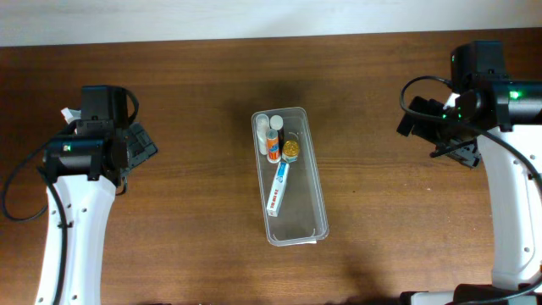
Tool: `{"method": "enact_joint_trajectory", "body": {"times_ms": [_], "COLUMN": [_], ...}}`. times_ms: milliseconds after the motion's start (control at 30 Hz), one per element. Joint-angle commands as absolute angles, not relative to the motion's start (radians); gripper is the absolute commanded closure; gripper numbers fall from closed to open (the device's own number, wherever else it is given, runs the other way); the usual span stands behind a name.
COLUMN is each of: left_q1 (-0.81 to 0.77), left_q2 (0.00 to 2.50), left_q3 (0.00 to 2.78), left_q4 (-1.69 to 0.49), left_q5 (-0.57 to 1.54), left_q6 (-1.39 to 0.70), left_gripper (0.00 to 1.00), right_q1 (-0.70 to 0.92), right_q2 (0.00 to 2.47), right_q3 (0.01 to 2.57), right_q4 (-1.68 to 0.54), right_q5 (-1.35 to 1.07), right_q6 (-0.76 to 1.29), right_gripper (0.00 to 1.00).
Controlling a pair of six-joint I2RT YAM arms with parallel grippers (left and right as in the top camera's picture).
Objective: Pack container
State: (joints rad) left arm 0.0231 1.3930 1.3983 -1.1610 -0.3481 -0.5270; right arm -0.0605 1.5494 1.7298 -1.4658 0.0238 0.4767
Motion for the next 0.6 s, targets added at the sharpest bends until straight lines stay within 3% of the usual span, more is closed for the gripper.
{"method": "enact_joint_trajectory", "body": {"times_ms": [0,300,433,567], "left_q1": [0.027,0.027,0.027,0.027], "left_q2": [1.381,1.381,1.381,1.381], "left_q3": [1.407,1.407,1.407,1.407], "left_q4": [-1.162,-1.162,-1.162,-1.162], "left_q5": [-0.344,-0.344,-0.344,-0.344], "left_q6": [-0.522,-0.522,-0.522,-0.522], "left_gripper": [0.01,0.0,0.01,0.01], "right_q1": [-0.067,-0.066,-0.066,-0.066], "right_q2": [1.526,1.25,1.055,0.817], "right_q3": [1.737,1.713,1.532,1.192], "right_q4": [-1.466,-1.413,-1.149,-0.801], "right_q5": [0.022,0.152,0.157,0.115], "right_q6": [0.488,0.453,0.325,0.192], "right_gripper": [0.01,0.02,0.02,0.02]}}
